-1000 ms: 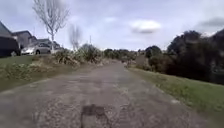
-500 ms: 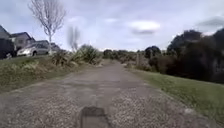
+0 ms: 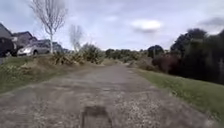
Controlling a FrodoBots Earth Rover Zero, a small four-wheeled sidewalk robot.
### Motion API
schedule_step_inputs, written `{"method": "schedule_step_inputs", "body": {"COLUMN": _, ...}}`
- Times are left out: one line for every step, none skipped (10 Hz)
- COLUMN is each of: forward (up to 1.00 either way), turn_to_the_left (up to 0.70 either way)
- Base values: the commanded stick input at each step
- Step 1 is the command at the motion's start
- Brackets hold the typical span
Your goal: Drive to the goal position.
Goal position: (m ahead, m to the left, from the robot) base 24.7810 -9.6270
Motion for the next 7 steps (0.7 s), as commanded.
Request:
{"method": "schedule_step_inputs", "body": {"forward": 0.7, "turn_to_the_left": 0.02}}
{"method": "schedule_step_inputs", "body": {"forward": 0.7, "turn_to_the_left": 0.02}}
{"method": "schedule_step_inputs", "body": {"forward": 0.7, "turn_to_the_left": 0.02}}
{"method": "schedule_step_inputs", "body": {"forward": 0.7, "turn_to_the_left": 0.02}}
{"method": "schedule_step_inputs", "body": {"forward": 0.7, "turn_to_the_left": 0.02}}
{"method": "schedule_step_inputs", "body": {"forward": 0.7, "turn_to_the_left": 0.02}}
{"method": "schedule_step_inputs", "body": {"forward": 0.7, "turn_to_the_left": 0.02}}
